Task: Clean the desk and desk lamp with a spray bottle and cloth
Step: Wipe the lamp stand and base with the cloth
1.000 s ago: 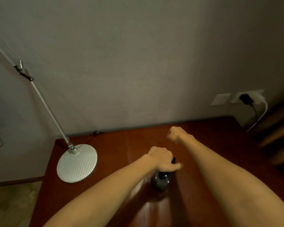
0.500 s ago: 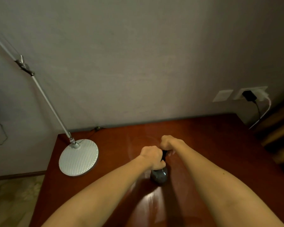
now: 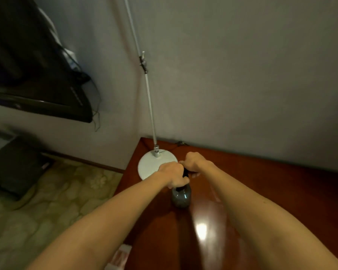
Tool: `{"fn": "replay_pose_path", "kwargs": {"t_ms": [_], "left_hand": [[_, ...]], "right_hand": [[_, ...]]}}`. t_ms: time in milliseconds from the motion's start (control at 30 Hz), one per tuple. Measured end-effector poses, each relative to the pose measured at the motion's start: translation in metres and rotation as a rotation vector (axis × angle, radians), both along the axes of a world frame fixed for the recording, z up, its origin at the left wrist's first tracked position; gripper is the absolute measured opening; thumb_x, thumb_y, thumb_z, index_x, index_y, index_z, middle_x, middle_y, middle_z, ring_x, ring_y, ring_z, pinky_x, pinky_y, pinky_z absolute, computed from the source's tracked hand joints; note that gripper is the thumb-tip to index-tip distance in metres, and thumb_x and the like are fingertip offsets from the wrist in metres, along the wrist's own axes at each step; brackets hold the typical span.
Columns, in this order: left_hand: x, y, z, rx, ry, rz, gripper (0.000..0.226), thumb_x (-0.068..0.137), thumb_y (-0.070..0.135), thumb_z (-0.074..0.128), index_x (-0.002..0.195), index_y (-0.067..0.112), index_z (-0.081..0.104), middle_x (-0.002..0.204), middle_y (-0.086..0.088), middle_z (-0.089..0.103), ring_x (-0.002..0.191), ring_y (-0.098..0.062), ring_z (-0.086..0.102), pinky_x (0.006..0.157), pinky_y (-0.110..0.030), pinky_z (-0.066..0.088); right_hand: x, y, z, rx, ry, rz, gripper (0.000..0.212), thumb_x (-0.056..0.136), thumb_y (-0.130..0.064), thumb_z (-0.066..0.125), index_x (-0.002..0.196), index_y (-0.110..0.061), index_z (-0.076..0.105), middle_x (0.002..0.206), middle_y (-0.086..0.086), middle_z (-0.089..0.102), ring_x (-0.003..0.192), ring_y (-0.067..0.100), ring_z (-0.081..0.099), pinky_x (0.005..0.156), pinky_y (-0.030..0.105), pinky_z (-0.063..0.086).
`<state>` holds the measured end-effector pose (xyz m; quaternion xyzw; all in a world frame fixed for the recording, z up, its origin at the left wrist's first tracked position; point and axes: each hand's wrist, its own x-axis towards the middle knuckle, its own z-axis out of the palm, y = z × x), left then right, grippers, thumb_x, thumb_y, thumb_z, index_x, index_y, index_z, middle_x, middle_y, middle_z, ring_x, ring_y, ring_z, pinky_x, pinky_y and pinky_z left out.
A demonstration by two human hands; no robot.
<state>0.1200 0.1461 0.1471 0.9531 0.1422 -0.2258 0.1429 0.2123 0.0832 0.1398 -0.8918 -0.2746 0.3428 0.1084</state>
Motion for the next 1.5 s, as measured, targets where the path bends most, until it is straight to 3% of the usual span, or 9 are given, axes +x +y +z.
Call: {"fn": "replay_pose_path", "kwargs": {"t_ms": [133, 267, 367, 633, 867, 1000, 1167, 1300, 1500], "left_hand": [[-0.048, 0.059, -0.004, 0.003, 0.022, 0.168, 0.032, 0.085, 0.041, 0.051, 0.087, 0.011, 0.06, 0.071, -0.004, 0.065, 0.078, -0.024, 0.069, 0.079, -0.036, 0.056], [-0.093, 0.105, -0.014, 0.017, 0.025, 0.291, 0.037, 0.085, 0.04, 0.052, 0.092, 0.006, 0.066, 0.067, -0.002, 0.063, 0.072, -0.023, 0.066, 0.073, -0.033, 0.055], [-0.117, 0.13, -0.025, -0.006, 0.04, 0.359, 0.037, 0.086, 0.044, 0.052, 0.09, 0.009, 0.067, 0.073, -0.005, 0.068, 0.076, -0.024, 0.069, 0.071, -0.033, 0.055], [-0.129, 0.16, -0.039, -0.076, 0.106, 0.356, 0.037, 0.08, 0.047, 0.051, 0.081, 0.014, 0.068, 0.07, -0.003, 0.073, 0.063, -0.015, 0.07, 0.064, -0.026, 0.055], [-0.11, 0.17, -0.032, 0.107, 0.146, 0.236, 0.047, 0.078, 0.068, 0.045, 0.072, 0.023, 0.059, 0.057, 0.007, 0.064, 0.073, -0.009, 0.065, 0.077, -0.028, 0.049], [-0.102, 0.173, -0.033, 0.124, 0.11, 0.162, 0.059, 0.077, 0.073, 0.042, 0.088, 0.02, 0.065, 0.078, 0.003, 0.068, 0.086, -0.015, 0.063, 0.082, -0.033, 0.047], [-0.098, 0.17, -0.03, 0.129, -0.002, 0.17, 0.066, 0.081, 0.071, 0.037, 0.117, 0.019, 0.053, 0.11, -0.003, 0.063, 0.102, -0.025, 0.06, 0.078, -0.038, 0.041], [-0.087, 0.153, -0.02, 0.125, -0.158, 0.262, 0.057, 0.084, 0.059, 0.045, 0.123, 0.018, 0.049, 0.126, -0.009, 0.053, 0.115, -0.031, 0.051, 0.089, -0.043, 0.042], [-0.045, 0.083, -0.008, 0.189, -0.273, 0.036, 0.047, 0.09, 0.04, 0.048, 0.13, 0.015, 0.048, 0.135, -0.011, 0.048, 0.121, -0.031, 0.046, 0.096, -0.043, 0.04]], "right_hand": [[-0.044, 0.069, -0.009, 0.062, 0.014, 0.099, 0.044, 0.099, -0.034, 0.045, 0.065, -0.007, 0.05, 0.061, 0.008, 0.054, 0.045, 0.019, 0.053, 0.042, 0.026, 0.042], [-0.089, 0.124, -0.018, 0.082, 0.029, 0.189, 0.041, 0.1, -0.033, 0.041, 0.072, -0.005, 0.053, 0.083, 0.019, 0.066, 0.067, 0.03, 0.064, 0.061, 0.031, 0.051], [-0.112, 0.151, -0.025, 0.054, 0.03, 0.243, 0.039, 0.1, -0.033, 0.04, 0.087, -0.004, 0.061, 0.095, 0.021, 0.069, 0.058, 0.026, 0.059, 0.048, 0.027, 0.043], [-0.12, 0.171, -0.032, -0.008, 0.112, 0.223, 0.038, 0.094, -0.029, 0.044, 0.09, 0.002, 0.066, 0.066, 0.012, 0.062, 0.052, 0.024, 0.06, 0.046, 0.027, 0.05], [-0.112, 0.166, -0.043, 0.092, 0.171, 0.157, 0.056, 0.1, -0.045, 0.031, 0.104, 0.0, 0.064, 0.076, 0.018, 0.067, 0.05, 0.022, 0.06, 0.045, 0.027, 0.051], [-0.112, 0.159, -0.053, 0.163, 0.152, 0.051, 0.064, 0.099, -0.054, 0.023, 0.092, -0.004, 0.061, 0.076, 0.021, 0.068, 0.062, 0.029, 0.064, 0.055, 0.032, 0.052], [-0.103, 0.144, -0.055, 0.23, 0.006, -0.04, 0.066, 0.099, -0.052, 0.019, 0.103, -0.006, 0.066, 0.107, 0.016, 0.068, 0.098, 0.032, 0.062, 0.089, 0.042, 0.047], [-0.084, 0.122, -0.049, 0.174, -0.159, -0.056, 0.048, 0.101, -0.038, 0.029, 0.115, -0.002, 0.057, 0.121, 0.021, 0.06, 0.109, 0.036, 0.056, 0.085, 0.04, 0.043], [-0.06, 0.044, -0.033, 0.039, -0.358, -0.008, 0.042, 0.097, -0.034, 0.043, 0.131, -0.01, 0.046, 0.132, 0.014, 0.049, 0.119, 0.032, 0.05, 0.092, 0.041, 0.045]]}}
